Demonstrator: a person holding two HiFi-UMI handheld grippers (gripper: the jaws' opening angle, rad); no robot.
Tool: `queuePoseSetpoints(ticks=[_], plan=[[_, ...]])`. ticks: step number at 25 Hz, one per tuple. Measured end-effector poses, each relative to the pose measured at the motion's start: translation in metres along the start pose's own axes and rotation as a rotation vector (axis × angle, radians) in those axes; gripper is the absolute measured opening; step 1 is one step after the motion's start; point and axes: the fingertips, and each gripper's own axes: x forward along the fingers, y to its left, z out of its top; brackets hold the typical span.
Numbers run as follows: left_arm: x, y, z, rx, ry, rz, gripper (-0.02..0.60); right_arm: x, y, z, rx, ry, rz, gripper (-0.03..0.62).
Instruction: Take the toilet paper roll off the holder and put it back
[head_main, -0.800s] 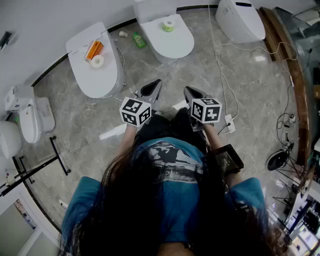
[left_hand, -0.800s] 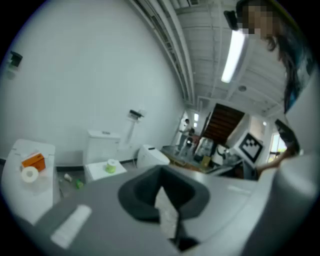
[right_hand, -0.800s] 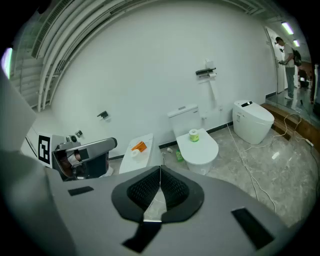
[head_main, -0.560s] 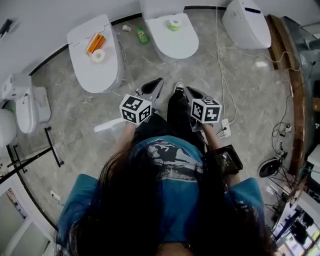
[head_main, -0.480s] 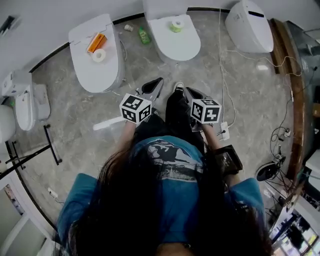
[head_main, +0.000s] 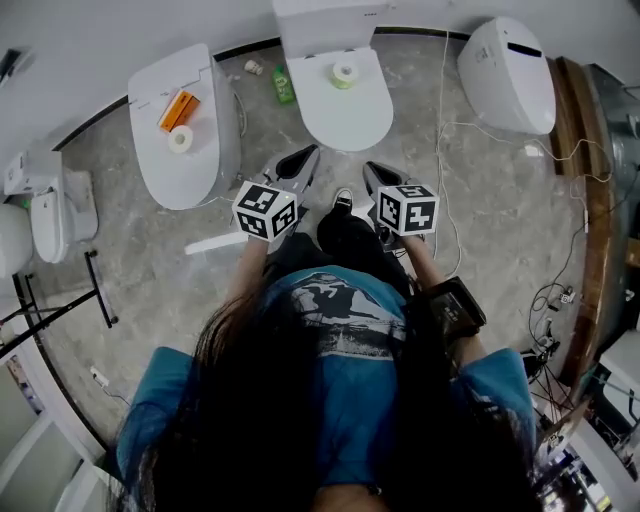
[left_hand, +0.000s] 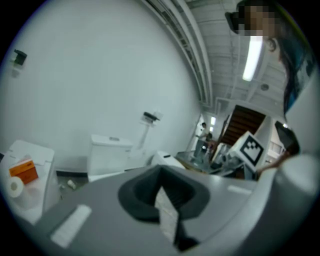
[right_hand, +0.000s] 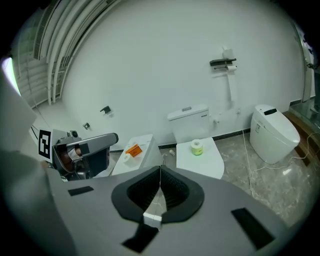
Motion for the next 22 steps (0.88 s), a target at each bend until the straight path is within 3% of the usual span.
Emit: queuePoseSetpoints(ticks=[4,9,17,22], plan=[[0.043,0.006,0.013,-0.007,-0.007,0.04,0.001,0.012,-0.047,0.024,0.01,0.012,0.027,0.015],[0.082,0.017,0.018,0.023,0.043,0.065,0.002,0.041,-0.085,0.05,-0.007,0.038,0.046,0.015],[0.118,0.052,0.018,0.026,0.102,0.056,0.002,0.098,-0.099,0.075,-0.063,0.09,0.103,0.017],[0.15,0.086,0.014,0.029,0.157,-0.002,0.002,0.143,-0.113,0.095,-0.135,0.128,0.107,0.018]])
